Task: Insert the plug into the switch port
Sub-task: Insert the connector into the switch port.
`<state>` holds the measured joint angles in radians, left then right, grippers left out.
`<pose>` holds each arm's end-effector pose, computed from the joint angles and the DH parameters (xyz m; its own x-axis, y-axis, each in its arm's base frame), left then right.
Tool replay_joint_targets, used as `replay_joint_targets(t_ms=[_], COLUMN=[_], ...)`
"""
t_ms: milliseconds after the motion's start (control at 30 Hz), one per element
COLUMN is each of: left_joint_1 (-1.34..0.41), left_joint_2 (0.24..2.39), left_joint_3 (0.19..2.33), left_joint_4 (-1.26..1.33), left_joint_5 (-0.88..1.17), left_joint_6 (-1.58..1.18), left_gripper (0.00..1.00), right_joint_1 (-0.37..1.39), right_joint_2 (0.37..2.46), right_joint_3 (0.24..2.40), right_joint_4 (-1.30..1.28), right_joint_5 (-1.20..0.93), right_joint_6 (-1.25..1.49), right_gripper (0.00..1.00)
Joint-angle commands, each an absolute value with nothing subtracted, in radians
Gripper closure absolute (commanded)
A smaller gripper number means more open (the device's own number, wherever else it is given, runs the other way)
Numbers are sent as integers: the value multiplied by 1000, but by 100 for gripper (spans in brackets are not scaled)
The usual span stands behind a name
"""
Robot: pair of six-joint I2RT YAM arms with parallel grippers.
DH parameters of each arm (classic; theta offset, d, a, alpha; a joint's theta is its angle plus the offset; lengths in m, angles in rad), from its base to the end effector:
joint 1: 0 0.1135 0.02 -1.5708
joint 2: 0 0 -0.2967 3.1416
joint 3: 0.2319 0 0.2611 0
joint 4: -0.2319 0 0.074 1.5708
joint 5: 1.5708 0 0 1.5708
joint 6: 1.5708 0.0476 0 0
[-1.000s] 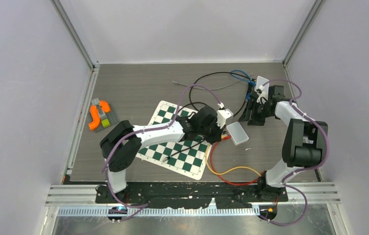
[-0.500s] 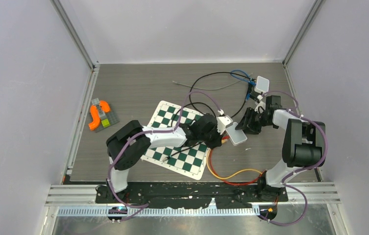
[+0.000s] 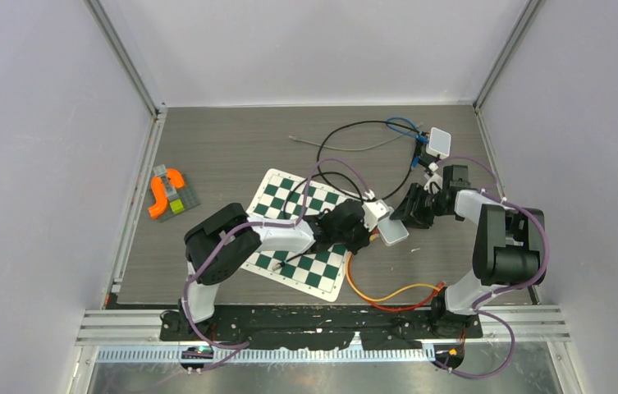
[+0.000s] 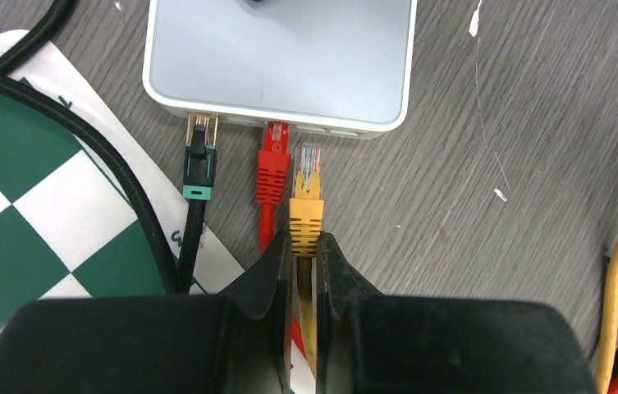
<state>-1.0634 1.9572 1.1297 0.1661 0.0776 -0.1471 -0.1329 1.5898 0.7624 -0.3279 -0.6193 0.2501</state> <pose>0.2124 -0.3897 0.1672 -0.4273 0.4679 -0.7736 0.8476 0.5050 -0.1628 0.2884 -0.0107 0.1605 -0.9094 0.3249 -0.2596 0.1040 0.7821 0.6145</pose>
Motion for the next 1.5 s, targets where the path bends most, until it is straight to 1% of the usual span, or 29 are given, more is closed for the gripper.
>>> replay_joint_targets(t_ms=[0,333,600,833,1133,1233,1467], left_joint_1=[-1078,-1103,-1111,-1113,-1121,-1122,-1122], left_joint_2=[1964,1996,1999,2005,2029,2034,2019], left_joint_3=[1117,1102,1092,1064,1051,1055,1051], left_joint_4=[273,328,344,424,486,490,508], left_joint_5=[17,9,-114,-131,-149,-160,-169], left_joint_6=[-107,-76,-68,-43,-21,-24,-3], left_gripper=[100,100,100,100,100,100,100], right_joint_1=[-129,-129,-129,-129,-123,-114,-107], right_joint_2=[1553,1577,1579,1616,1652,1649,1639], right_joint_3=[744,723,721,723,679,645,604], right_joint_4=[-306,-270,-276,-284,-262,-218,-217], right_joint_5=[-638,-670,-671,-710,-778,-812,-846], right_joint_6=[253,267,265,256,279,307,295], right_gripper=[48,51,51,50,55,56,56])
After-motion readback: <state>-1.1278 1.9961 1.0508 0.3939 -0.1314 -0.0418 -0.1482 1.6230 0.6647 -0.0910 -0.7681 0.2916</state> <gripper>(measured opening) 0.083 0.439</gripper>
